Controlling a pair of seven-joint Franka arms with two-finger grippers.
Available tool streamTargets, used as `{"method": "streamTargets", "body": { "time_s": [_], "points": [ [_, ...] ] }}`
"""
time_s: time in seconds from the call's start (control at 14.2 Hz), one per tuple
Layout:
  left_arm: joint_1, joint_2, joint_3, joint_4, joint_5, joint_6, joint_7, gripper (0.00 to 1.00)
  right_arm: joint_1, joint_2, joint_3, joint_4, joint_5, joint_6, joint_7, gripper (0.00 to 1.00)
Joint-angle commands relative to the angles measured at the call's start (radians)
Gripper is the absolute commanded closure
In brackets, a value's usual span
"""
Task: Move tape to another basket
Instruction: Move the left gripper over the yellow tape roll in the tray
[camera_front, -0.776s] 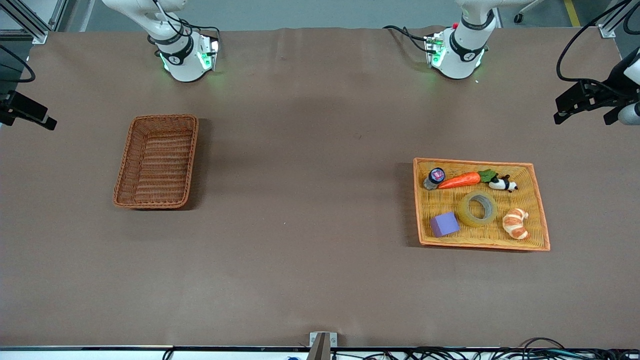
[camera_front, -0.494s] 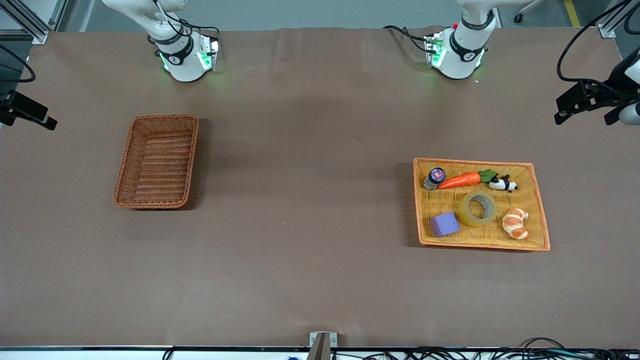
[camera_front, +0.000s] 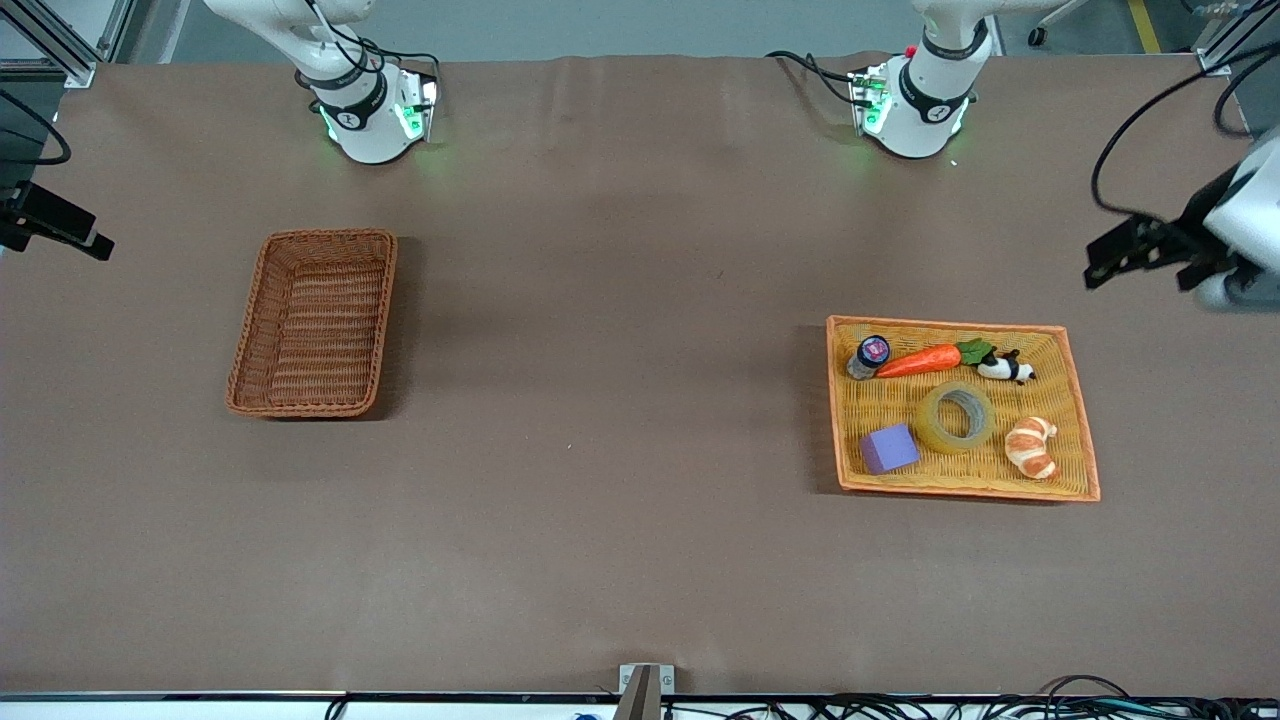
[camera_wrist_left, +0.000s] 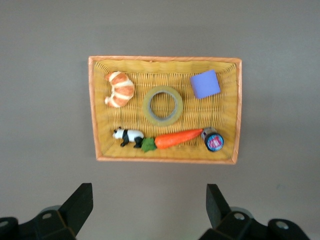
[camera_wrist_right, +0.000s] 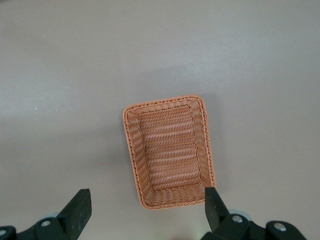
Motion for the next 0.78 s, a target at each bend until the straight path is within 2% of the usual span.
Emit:
{"method": "streamTargets", "body": {
  "time_s": [0.0,0.56,0.71],
  "points": [
    [0.001,0.013,-0.002,-0.141,0.004,0.176,0.012,0.00,-0.002,-0.009,0.001,-0.007,0.011,-0.002,-0.011,0.00],
    [0.041,0.131,0.003,-0.406,0.006,0.562,0.008,0.00,-0.001,-0.009,0.001,-0.007,0.011,-0.002,-0.011,0.00],
    [0.041,0.170,0.004,-0.448,0.006,0.650,0.009,0.00,-0.001,-0.009,0.001,-0.007,0.011,-0.002,-0.011,0.00]
  ]
}}
